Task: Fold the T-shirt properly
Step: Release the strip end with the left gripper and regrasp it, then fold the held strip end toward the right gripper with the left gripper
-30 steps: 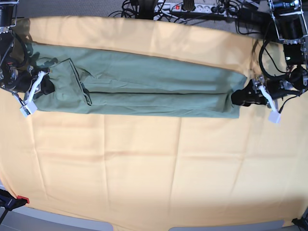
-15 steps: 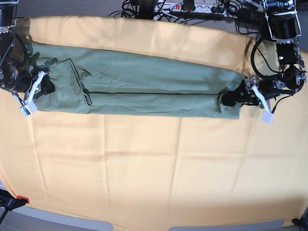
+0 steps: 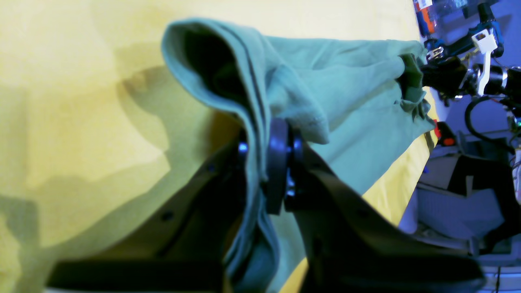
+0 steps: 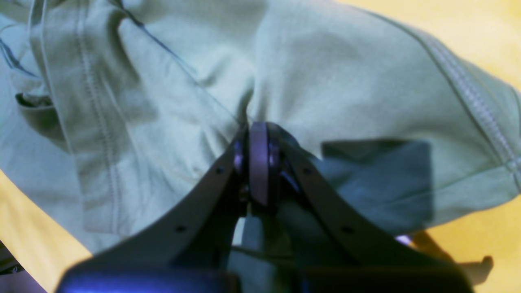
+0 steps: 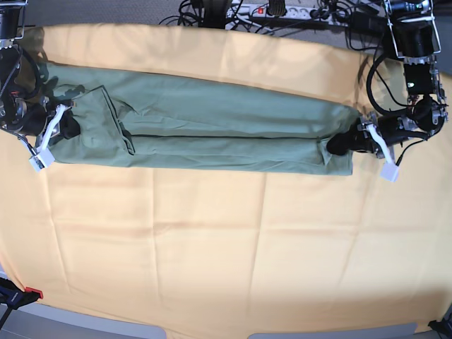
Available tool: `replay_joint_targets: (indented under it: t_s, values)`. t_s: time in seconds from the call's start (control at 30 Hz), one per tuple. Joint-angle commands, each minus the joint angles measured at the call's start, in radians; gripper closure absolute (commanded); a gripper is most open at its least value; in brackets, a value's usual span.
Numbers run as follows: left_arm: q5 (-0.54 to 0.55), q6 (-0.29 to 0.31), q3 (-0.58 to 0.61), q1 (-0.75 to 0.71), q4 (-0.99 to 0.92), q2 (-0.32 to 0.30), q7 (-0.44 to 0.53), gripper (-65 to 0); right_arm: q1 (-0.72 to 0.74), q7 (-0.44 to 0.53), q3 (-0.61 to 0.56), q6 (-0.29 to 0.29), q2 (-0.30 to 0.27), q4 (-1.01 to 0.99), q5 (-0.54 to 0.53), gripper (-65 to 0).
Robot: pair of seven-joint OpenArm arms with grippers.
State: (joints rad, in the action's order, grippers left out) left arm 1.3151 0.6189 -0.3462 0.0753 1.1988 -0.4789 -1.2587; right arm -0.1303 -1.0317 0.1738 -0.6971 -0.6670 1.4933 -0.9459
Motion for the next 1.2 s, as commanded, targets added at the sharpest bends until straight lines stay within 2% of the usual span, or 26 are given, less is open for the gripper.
replay_joint_targets:
  t_s: [0.0, 0.13, 0.2, 0.37, 0.8, 1.03, 1.17]
  values:
    - [0.043, -0.001, -0.002, 0.009, 0.008, -0.011, -0.007, 0.0, 0.009, 0.000, 0.005, -0.001, -0.014, 0.010, 0.001, 0.0]
    - [0.161, 0.024, -0.002, 0.009, 0.008, -0.011, -0.070, 0.0, 0.009, 0.000, 0.005, -0.001, -0.014, 0.010, 0.001, 0.0]
    - [0.168, 0.024, -0.002, 0.009, 0.008, -0.011, -0.133, 0.0, 0.009, 0.001, 0.005, -0.001, -0.014, 0.010, 0.001, 0.0]
    - [0.168, -0.010, -0.002, 0.027, 0.012, -0.011, -0.138, 0.0, 0.009, 0.001, 0.005, -0.001, -0.014, 0.010, 0.001, 0.0]
    - [0.168, -0.014, 0.002, 0.088, 0.086, -0.004, -0.138, 0.0, 0.009, 0.002, 0.005, -0.001, -0.005, 0.010, 0.001, 0.0]
    - [0.168, -0.006, 0.127, 0.089, 0.137, 0.003, -0.138, 0.0, 0.009, 0.008, 0.005, -0.001, 0.029, 0.010, 0.008, 0.0]
    - [0.168, -0.005, 0.192, 0.089, 0.137, 0.038, -0.138, 0.0, 0.009, 0.007, 0.005, -0.001, 0.037, 0.010, 0.008, 0.0]
